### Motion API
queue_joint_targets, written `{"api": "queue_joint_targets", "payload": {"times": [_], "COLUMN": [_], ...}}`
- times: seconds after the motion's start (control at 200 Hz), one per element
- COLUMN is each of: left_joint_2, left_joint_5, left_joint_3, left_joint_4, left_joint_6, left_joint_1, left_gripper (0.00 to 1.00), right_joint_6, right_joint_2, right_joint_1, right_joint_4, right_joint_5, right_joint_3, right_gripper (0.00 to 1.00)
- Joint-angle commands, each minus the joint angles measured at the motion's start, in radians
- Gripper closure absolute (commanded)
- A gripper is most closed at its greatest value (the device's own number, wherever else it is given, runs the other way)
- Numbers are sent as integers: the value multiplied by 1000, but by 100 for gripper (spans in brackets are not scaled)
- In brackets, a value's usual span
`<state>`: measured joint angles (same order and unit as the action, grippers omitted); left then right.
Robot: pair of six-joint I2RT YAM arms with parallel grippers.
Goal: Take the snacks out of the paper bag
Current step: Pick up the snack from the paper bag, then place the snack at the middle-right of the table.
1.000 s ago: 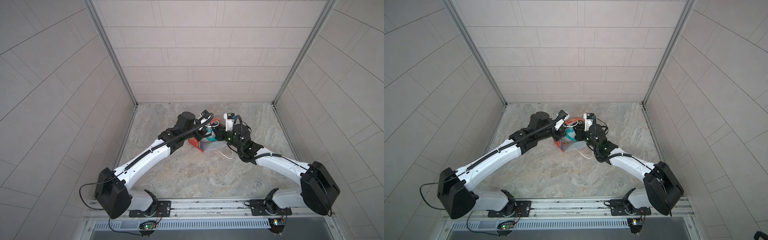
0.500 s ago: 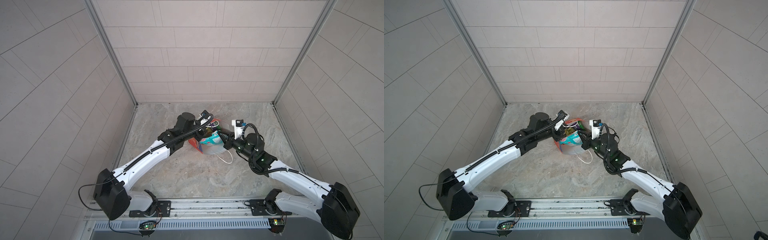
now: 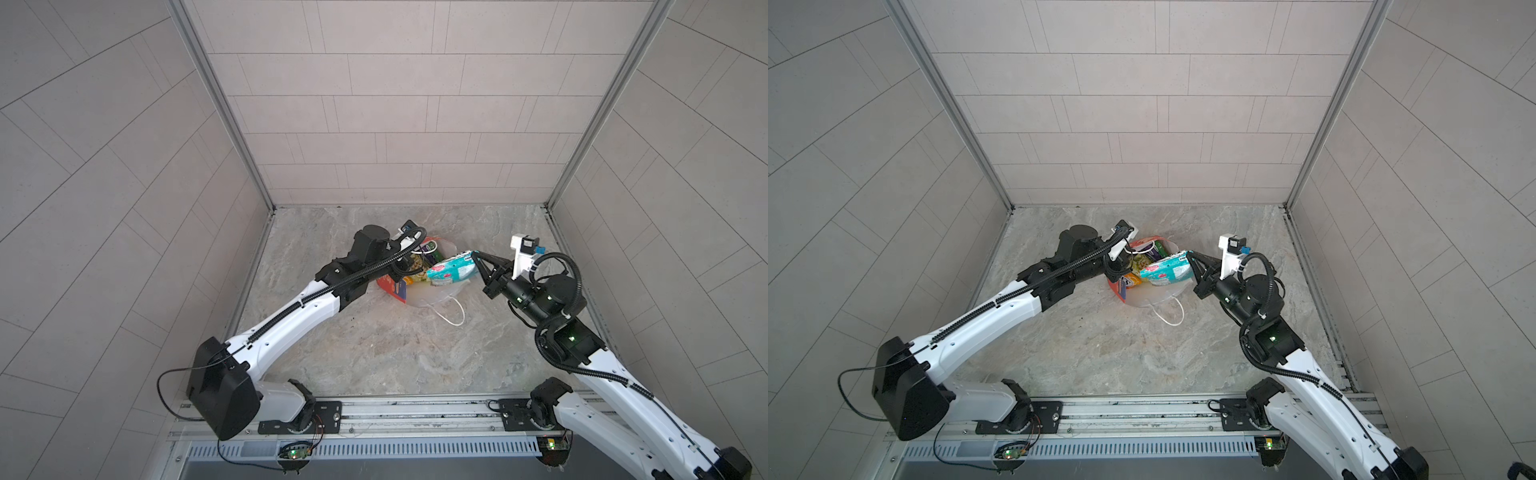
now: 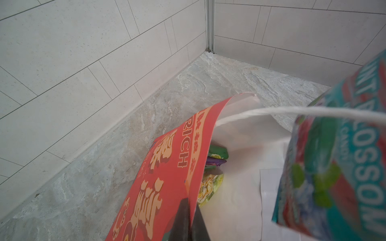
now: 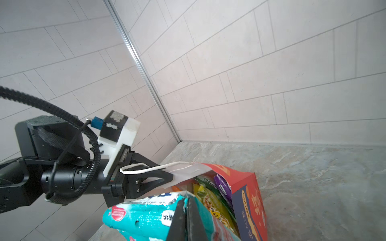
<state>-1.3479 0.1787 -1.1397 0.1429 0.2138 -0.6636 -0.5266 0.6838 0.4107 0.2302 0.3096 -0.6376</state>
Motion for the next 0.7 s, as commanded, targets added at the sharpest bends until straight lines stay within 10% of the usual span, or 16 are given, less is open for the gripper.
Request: {"api": "queue_joint_targets", "payload": {"times": [0.0,0.69], "left_joint_2": [28,46], "left_joint_5": [1,-15], "left_joint_3": [11,40], "left_joint_4": [-32,-59], "left_joint_6": [-6,-1], "left_joint_1": [-2,-3], "left_gripper": [100,100], "right_joint_6": [12,-124], "right_joint_2": [-80,-22], "right_joint_1": [-54,-365], "right_joint_4": [-71,-223], "right_joint_5": [2,-67], "right_joint_3": [-66,-203], "right_gripper": [100,100]}}
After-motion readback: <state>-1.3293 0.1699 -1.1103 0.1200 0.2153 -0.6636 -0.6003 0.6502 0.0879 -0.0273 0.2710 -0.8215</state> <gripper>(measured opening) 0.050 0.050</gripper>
